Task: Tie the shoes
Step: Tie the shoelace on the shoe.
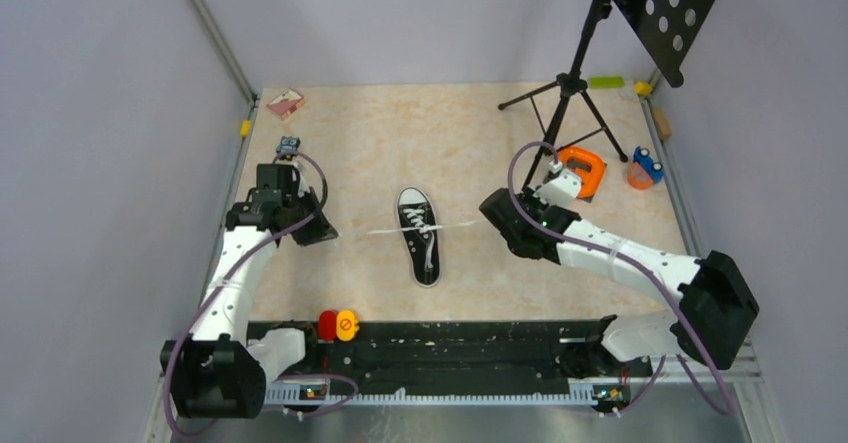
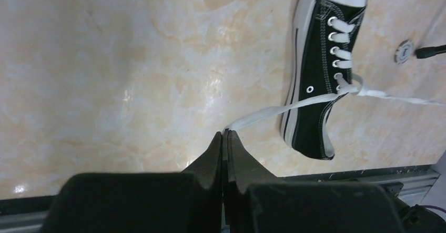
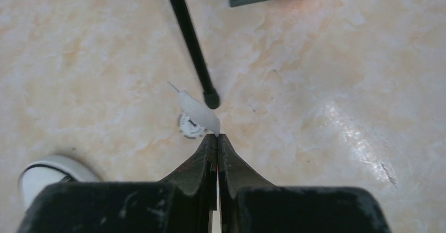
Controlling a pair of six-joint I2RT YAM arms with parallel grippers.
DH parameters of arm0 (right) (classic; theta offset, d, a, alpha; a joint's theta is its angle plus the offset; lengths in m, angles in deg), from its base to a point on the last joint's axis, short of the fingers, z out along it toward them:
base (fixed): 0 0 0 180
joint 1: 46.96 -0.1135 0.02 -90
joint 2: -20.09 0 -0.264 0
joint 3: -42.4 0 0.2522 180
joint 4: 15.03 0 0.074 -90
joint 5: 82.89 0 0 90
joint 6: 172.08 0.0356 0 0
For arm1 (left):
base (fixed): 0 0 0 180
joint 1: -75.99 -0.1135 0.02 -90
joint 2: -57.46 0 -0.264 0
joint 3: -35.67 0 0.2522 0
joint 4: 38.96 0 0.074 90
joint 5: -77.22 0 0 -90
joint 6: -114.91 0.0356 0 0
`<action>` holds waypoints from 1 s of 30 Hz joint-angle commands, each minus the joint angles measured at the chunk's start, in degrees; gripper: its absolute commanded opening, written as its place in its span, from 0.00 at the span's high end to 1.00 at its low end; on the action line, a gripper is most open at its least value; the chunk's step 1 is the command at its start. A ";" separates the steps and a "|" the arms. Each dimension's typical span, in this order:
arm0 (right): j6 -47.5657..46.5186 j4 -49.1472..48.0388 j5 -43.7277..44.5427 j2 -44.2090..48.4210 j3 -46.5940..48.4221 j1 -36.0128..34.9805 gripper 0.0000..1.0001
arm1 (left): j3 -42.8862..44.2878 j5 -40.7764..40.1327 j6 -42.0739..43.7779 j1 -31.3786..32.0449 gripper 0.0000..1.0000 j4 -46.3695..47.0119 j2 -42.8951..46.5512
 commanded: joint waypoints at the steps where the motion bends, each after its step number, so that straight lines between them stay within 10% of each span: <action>1: 2.95 -0.88 -0.14 -1.72 -3.61 2.99 1.00 | -1.36 0.05 0.03 -2.00 1.00 0.55 2.40; 21: 0.81 -7.66 -8.70 -2.84 -9.96 10.92 1.00 | -2.93 -4.12 -6.57 -11.04 1.00 4.31 1.17; 30: -1.52 -9.83 -11.45 0.18 -10.18 6.15 1.00 | 0.34 6.93 -4.15 -11.07 1.00 4.34 -2.81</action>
